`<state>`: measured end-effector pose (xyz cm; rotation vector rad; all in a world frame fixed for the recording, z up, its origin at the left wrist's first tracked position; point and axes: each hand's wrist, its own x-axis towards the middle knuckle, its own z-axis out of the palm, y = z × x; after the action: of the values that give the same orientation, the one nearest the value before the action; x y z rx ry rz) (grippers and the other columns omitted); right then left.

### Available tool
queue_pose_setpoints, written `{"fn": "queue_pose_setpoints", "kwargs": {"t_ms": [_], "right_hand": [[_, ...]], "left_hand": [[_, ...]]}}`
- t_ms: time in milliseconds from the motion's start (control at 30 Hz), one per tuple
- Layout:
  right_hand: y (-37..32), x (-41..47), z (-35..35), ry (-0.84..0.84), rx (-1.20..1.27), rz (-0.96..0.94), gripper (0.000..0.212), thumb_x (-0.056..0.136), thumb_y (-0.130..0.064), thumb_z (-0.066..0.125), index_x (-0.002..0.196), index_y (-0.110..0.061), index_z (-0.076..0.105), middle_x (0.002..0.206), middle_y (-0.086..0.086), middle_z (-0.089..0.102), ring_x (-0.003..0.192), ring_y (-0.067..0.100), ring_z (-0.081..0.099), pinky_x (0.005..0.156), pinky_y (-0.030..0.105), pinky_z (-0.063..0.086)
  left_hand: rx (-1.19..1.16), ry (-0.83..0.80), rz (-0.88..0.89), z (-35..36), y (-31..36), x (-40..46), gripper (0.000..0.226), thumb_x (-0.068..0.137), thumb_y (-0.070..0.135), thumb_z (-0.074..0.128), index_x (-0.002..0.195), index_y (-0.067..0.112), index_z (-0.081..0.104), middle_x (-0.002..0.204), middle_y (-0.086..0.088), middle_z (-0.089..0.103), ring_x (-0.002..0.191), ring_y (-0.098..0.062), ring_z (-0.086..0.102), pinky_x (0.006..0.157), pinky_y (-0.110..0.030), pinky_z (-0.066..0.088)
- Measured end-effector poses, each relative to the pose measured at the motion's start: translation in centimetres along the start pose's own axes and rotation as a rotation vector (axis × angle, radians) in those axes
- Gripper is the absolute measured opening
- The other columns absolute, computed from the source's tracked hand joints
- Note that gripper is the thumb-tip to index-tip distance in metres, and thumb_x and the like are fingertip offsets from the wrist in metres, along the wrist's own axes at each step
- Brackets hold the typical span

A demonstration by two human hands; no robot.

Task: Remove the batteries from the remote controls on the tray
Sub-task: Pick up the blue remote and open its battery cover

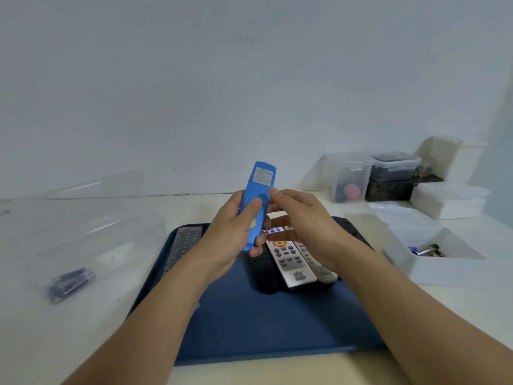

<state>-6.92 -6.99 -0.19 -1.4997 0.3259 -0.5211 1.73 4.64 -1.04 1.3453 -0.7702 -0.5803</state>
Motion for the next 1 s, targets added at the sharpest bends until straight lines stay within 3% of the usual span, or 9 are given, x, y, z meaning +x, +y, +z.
{"fn": "queue_pose_setpoints", "kwargs": {"t_ms": [200,400,500,600,733,800,900,1000], "right_hand": [[0.1,0.0,-0.1,-0.023,-0.023,-0.019,0.041,0.101,-0.042,0.053,0.111,-0.005,0.068,0.097,0.015,0.069,0.073,0.019,0.07,0.066,0.029,0.057],[0.0,0.0,-0.2,-0.036,-0.057,-0.002,0.045,0.101,-0.046,0.051,0.11,-0.006,0.069,0.106,0.014,0.072,0.076,0.019,0.073,0.065,0.028,0.056],[0.2,-0.1,0.2,-0.004,-0.099,-0.016,0.036,0.101,-0.041,0.054,0.107,-0.009,0.069,0.105,0.013,0.07,0.076,0.018,0.07,0.064,0.028,0.055],[0.5,-0.5,0.6,0.037,-0.242,-0.179,0.017,0.096,-0.03,0.064,0.109,-0.02,0.066,0.107,0.0,0.068,0.079,0.015,0.07,0.065,0.027,0.056],[0.7,-1.1,0.8,0.044,-0.53,-0.481,0.04,0.078,-0.026,0.082,0.114,-0.033,0.065,0.113,-0.013,0.058,0.092,0.008,0.06,0.07,0.021,0.053],[0.9,-1.2,1.0,0.021,-0.612,-0.557,0.031,0.078,-0.022,0.083,0.107,-0.026,0.071,0.106,-0.008,0.06,0.085,0.009,0.058,0.067,0.018,0.049],[0.2,-1.0,0.9,-0.066,-0.309,-0.379,0.011,0.084,-0.011,0.078,0.094,-0.011,0.073,0.086,0.009,0.071,0.067,0.023,0.064,0.058,0.03,0.054],[-0.8,-0.1,-1.6,-0.024,-0.094,-0.162,0.005,0.088,-0.008,0.072,0.093,-0.005,0.072,0.072,0.008,0.069,0.061,0.017,0.061,0.055,0.024,0.051]], "left_hand": [[0.073,0.103,0.017,0.0,-0.3,0.2,0.019,0.103,0.014,0.043,0.112,0.016,0.06,0.074,-0.013,0.059,0.051,-0.021,0.05,0.044,-0.027,0.04],[-0.052,0.132,-0.083,0.0,0.1,0.1,0.018,0.095,0.015,0.04,0.096,0.007,0.057,0.061,-0.01,0.058,0.042,-0.02,0.043,0.04,-0.023,0.034],[-0.124,0.134,-0.114,-0.2,0.2,-0.1,0.02,0.091,0.018,0.042,0.086,0.007,0.058,0.057,-0.009,0.054,0.04,-0.019,0.04,0.04,-0.021,0.033],[-0.154,0.136,-0.111,-0.1,0.3,-0.2,0.02,0.086,0.02,0.042,0.087,0.008,0.058,0.057,-0.009,0.05,0.041,-0.021,0.039,0.041,-0.022,0.033],[-0.199,0.103,-0.096,-0.2,0.2,-0.1,0.032,0.074,0.028,0.053,0.101,0.013,0.064,0.064,-0.005,0.048,0.049,-0.02,0.044,0.046,-0.025,0.036],[-0.196,0.061,-0.112,-0.1,0.0,0.0,0.037,0.068,0.03,0.057,0.102,0.016,0.065,0.066,-0.004,0.051,0.053,-0.019,0.047,0.047,-0.026,0.037],[-0.185,-0.004,-0.131,0.1,0.0,0.0,0.034,0.077,0.035,0.062,0.102,0.013,0.064,0.066,-0.003,0.053,0.053,-0.019,0.048,0.047,-0.026,0.037],[-0.207,0.01,-0.158,0.2,0.0,0.1,0.048,0.092,0.053,0.053,0.109,0.01,0.066,0.071,-0.009,0.056,0.053,-0.021,0.05,0.046,-0.026,0.04]]}}
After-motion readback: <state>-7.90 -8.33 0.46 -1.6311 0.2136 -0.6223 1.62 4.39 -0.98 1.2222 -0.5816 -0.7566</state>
